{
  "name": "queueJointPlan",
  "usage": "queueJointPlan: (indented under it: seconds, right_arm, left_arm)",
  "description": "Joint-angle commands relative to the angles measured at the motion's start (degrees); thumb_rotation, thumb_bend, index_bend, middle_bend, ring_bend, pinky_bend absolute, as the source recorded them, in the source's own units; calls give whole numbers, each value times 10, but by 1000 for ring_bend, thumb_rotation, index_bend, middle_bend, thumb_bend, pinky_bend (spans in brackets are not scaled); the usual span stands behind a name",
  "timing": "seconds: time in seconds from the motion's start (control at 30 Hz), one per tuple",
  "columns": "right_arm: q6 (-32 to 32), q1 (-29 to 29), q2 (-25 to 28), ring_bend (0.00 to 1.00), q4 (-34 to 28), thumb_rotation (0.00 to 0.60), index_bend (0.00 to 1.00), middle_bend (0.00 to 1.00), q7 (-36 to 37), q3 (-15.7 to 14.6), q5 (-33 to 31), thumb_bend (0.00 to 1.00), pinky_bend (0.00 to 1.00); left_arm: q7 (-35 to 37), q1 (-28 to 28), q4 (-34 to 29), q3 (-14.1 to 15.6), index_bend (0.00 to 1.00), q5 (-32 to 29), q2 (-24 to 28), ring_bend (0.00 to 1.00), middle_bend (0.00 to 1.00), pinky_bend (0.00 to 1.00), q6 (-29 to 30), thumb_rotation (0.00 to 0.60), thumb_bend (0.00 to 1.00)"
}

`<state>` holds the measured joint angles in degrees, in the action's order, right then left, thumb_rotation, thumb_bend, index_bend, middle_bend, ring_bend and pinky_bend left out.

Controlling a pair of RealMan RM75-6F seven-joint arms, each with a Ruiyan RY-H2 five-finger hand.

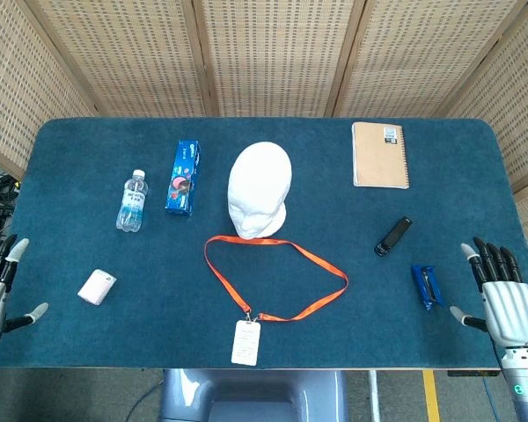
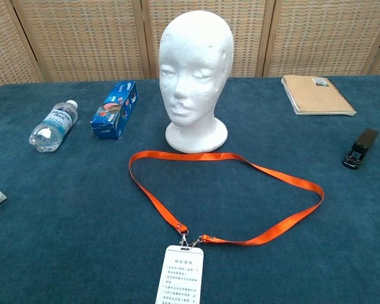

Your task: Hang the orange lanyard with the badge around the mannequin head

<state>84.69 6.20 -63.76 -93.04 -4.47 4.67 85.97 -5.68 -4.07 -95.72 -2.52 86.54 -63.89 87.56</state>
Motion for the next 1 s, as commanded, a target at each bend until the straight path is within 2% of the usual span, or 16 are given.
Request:
queueJointPlan:
  seconds: [0.03, 0.27, 0.37, 0.47, 0.53, 0.63, 0.8, 1.0]
  right_arm:
    - [0, 0, -1, 0, 0, 600, 0, 0, -2, 0, 0, 0, 0]
    - [-11, 7, -11, 0, 10, 600, 18, 0, -9, 2, -4, 0, 0]
    - [-42, 28, -16, 0, 20, 600, 67, 0, -9, 11, -14, 0, 0]
    - [-96, 65, -15, 0, 27, 600, 162, 0, 0, 29, -35, 3, 0]
    - [-148, 103, -17, 0, 31, 600, 275, 0, 17, 50, -54, 41, 0]
    - [-194, 136, -19, 0, 30, 600, 402, 0, 35, 63, -67, 146, 0]
    - [-312, 217, -41, 0, 35, 600, 448, 0, 47, 85, -108, 255, 0]
    - [-374, 270, -79, 0, 53, 600, 457, 0, 1, 92, -165, 333, 0]
  left_arm:
    - [0, 0, 1, 0, 0, -1, 0, 0, 0, 0, -2, 600, 0]
    - [-1, -3, 2, 0, 0, -1, -1, 0, 0, 0, -7, 600, 0]
    - [-3, -5, 4, 0, 0, -7, -4, 0, 0, 0, -14, 600, 0]
    - [-15, -9, 9, -5, 0, -17, -10, 0, 0, 0, -18, 600, 0]
    - [-26, -13, 13, -10, 0, -27, -17, 0, 0, 0, -25, 600, 0]
    - [-33, -16, 14, -13, 0, -35, -21, 0, 0, 0, -31, 600, 0]
    - [-50, -24, 20, -18, 0, -56, -30, 0, 0, 0, -48, 600, 0]
    - [-56, -29, 28, -22, 0, -74, -36, 0, 0, 0, -62, 600, 0]
